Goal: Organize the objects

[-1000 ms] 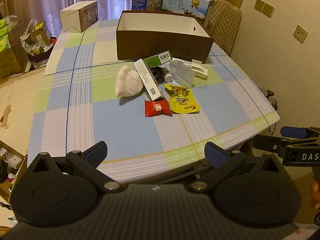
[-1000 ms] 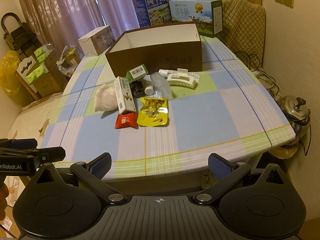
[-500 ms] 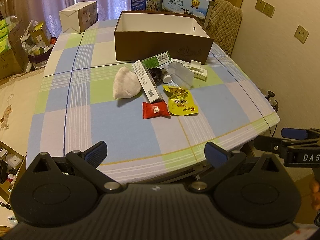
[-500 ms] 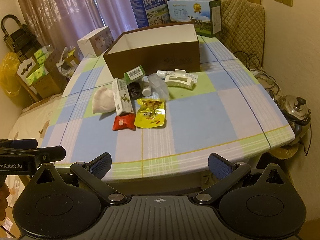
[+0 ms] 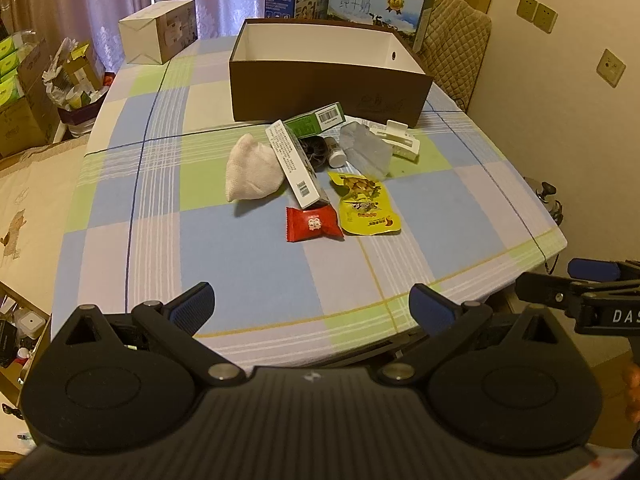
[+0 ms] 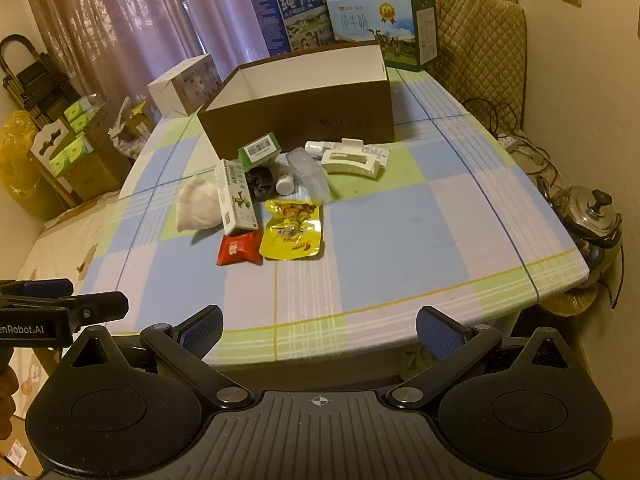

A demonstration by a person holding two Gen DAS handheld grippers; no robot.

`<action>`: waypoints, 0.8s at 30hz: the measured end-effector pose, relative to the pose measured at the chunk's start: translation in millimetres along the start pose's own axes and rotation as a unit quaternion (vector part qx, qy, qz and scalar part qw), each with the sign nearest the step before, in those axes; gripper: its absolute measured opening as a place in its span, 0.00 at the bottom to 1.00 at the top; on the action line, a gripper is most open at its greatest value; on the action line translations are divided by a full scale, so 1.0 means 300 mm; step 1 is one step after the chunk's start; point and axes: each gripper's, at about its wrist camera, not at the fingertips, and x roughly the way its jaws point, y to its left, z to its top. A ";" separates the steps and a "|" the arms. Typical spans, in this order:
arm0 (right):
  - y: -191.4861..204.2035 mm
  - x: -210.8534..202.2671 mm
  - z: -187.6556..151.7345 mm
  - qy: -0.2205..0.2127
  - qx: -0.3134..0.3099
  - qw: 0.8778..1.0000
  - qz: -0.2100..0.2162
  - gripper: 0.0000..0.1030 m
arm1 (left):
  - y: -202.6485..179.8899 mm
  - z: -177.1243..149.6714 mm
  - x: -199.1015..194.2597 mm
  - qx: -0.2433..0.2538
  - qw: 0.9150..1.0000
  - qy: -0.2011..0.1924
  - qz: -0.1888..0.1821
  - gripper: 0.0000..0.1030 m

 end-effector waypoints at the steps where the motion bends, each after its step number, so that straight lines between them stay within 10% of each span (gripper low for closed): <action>1: -0.002 0.003 0.003 0.001 0.000 1.000 0.000 0.98 | 0.000 0.004 0.004 -0.001 1.000 0.001 0.002 0.99; 24: -0.076 0.152 0.150 0.023 -0.025 0.999 0.029 0.98 | 0.040 0.118 0.132 -0.042 0.998 0.019 0.037 0.99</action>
